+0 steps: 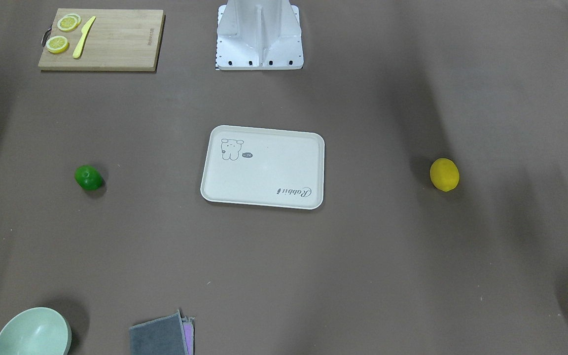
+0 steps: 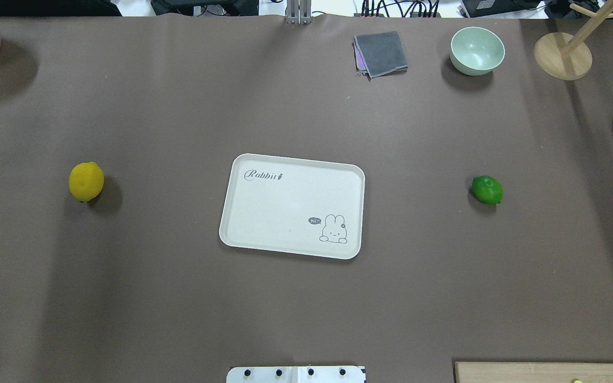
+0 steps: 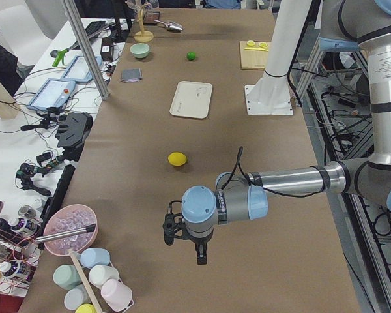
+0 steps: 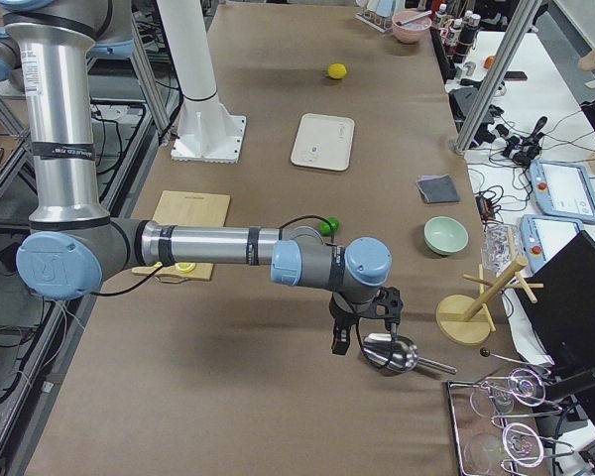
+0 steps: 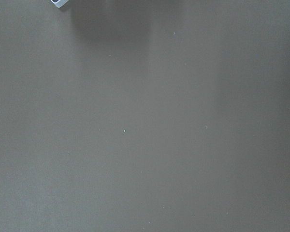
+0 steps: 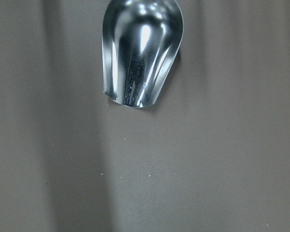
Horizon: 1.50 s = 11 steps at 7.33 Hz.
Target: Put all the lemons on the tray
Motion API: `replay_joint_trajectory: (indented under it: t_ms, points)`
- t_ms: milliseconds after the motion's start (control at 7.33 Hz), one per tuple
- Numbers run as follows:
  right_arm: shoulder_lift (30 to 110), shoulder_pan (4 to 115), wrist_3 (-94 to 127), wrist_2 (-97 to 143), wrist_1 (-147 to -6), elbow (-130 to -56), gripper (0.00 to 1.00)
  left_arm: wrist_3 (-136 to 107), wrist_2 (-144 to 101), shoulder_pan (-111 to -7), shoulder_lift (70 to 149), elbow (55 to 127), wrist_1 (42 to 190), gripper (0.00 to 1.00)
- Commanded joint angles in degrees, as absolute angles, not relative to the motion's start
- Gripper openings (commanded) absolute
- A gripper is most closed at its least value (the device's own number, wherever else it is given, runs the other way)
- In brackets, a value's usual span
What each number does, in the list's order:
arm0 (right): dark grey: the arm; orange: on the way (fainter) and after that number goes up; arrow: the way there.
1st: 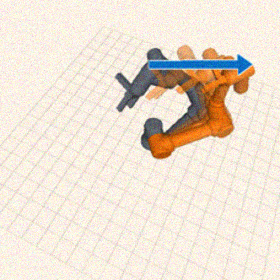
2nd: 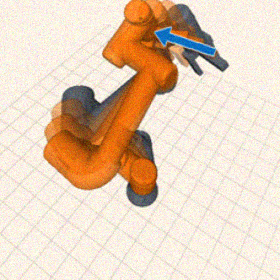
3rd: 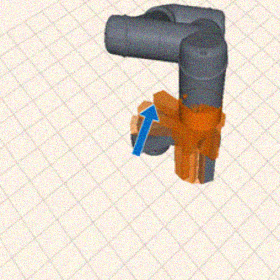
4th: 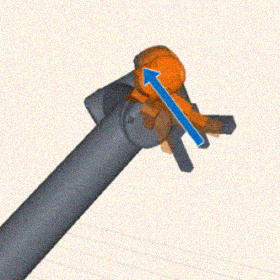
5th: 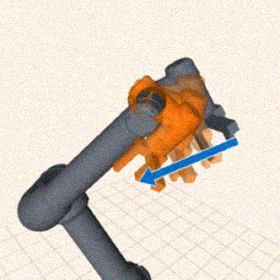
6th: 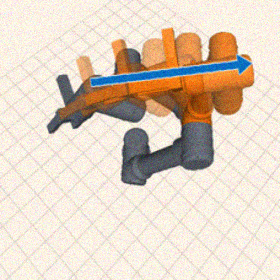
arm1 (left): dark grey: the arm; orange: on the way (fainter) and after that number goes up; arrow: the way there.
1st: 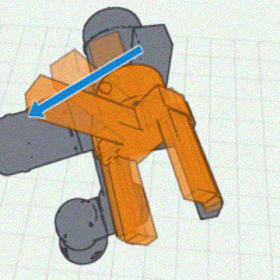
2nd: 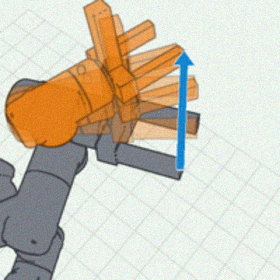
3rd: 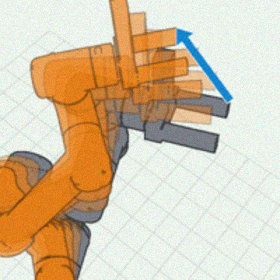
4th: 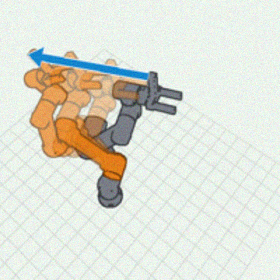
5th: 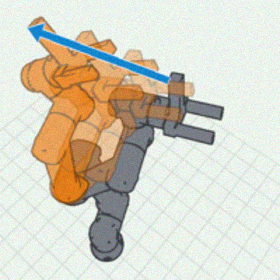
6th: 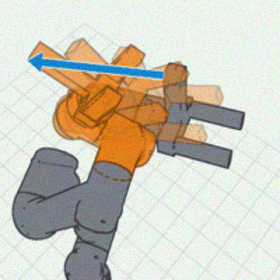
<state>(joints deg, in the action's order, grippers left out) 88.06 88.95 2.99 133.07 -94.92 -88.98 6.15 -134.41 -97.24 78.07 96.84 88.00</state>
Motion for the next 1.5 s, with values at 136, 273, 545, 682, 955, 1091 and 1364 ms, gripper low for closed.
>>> replay_joint_trajectory:
  t_ms: [136, 273, 545, 682, 955, 1091, 1364]
  points:
    - [88.15, 88.95, 2.99, 133.07, -94.92, -88.77, 1.0, 6.15, -132.28, -96.86, 78.13, 97.12, 87.8, 0.98]
    - [87.55, 88.95, 2.99, 133.07, -94.92, -89.2, 1.0, 6.15, -132.19, -96.86, 79.27, 97.03, 87.37, 0.98]
    - [86.84, 88.86, 4.12, 134.81, -94.92, -90.0, 1.0, 5.46, -132.28, -93.28, 81.9, 98.17, 85.01, 0.98]
    - [86.92, 88.6, 6.05, 135.52, -94.83, -90.17, 1.0, 5.19, -132.28, -90.38, 86.87, 97.83, 79.33, 0.98]
    - [87.79, 86.5, 9.81, 136.58, -94.92, -94.98, 1.0, -3.97, -132.97, -86.32, 97.34, 97.81, 69.21, 0.98]
    - [88.24, 85.27, 14.19, 138.15, -94.83, -95.97, 1.0, -9.26, -133.15, -83.09, 98.34, 99.3, 69.26, 0.98]
    - [86.32, 78.7, 21.92, 137.82, -94.75, -97.9, 1.0, -18.59, -133.68, -79.38, 100.18, 99.49, 71.87, 0.98]
